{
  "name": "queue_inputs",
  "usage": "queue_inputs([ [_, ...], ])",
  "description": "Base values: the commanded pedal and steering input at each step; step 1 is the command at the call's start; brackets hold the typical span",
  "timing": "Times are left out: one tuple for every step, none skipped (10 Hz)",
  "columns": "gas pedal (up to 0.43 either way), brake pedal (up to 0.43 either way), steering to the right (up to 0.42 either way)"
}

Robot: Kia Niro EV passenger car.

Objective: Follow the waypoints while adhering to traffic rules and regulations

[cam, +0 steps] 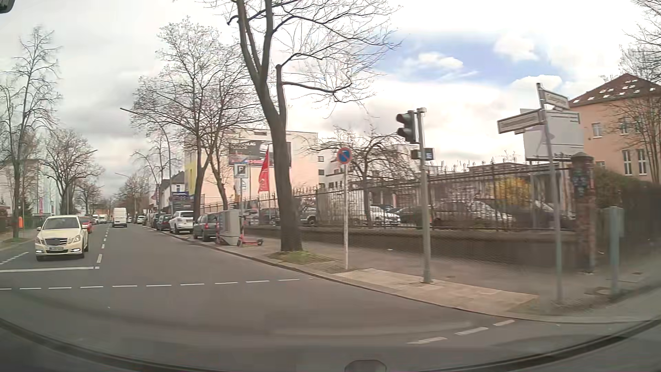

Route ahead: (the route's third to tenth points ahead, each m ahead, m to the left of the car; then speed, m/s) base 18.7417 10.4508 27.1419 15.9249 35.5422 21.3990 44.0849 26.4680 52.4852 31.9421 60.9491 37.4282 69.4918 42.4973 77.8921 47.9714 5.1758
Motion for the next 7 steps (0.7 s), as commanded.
queue_inputs([
  [0.268, 0.0, -0.353],
  [0.268, 0.0, -0.32],
  [0.248, 0.0, -0.289],
  [0.248, 0.0, -0.275],
  [0.248, 0.0, -0.264],
  [0.248, 0.0, -0.24],
  [0.248, 0.0, -0.218],
])
